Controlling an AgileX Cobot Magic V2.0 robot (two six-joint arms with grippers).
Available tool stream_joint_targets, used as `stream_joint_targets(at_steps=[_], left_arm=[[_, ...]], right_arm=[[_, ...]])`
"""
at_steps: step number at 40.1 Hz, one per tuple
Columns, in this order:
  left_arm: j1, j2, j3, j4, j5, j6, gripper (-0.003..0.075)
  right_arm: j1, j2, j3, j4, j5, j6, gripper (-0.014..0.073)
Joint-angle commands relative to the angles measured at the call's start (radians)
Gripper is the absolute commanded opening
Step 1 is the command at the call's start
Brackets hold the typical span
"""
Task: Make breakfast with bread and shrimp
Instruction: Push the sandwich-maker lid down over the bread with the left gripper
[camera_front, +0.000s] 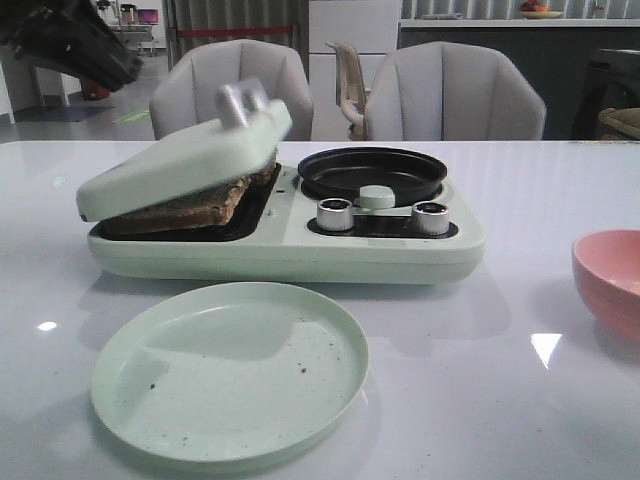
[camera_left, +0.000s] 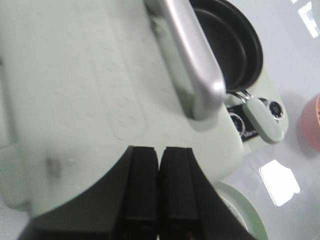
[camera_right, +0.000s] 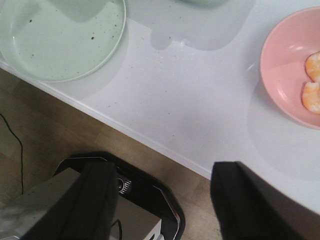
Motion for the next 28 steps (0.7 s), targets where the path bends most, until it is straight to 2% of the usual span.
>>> stream_joint_targets(at_steps=[1,8,15,20,28], left_arm=[[-0.074,-0.106,0.047,-0.060,-0.050,0.050,0.0101],[-0.189,-0.216,0.159,-0.035,-0.076,0.066,0.0101],[-0.306,-0.341,0.255,0.096,-0.106,0.051,0.0102],[-0.371,-0.427,0.299,0.231,-0.133,-0.067,0.0104],[-0.440,-0.564,0.350,0.554,-0.155,-0.408,0.0104]], right_arm=[[-0.003,-0.008,-0.026,0.006,-0.051,0.001,0.0516],[-0.003,-0.008,-0.026,0.006,-0.051,0.001,0.0516],[-0.003,-0.008,-0.026,0.006,-0.051,0.001,0.0516],[-0.003,-0.008,-0.026,0.006,-0.051,0.001,0.0516],[-0.003,-0.008,-0.026,0.006,-0.051,0.001,0.0516]])
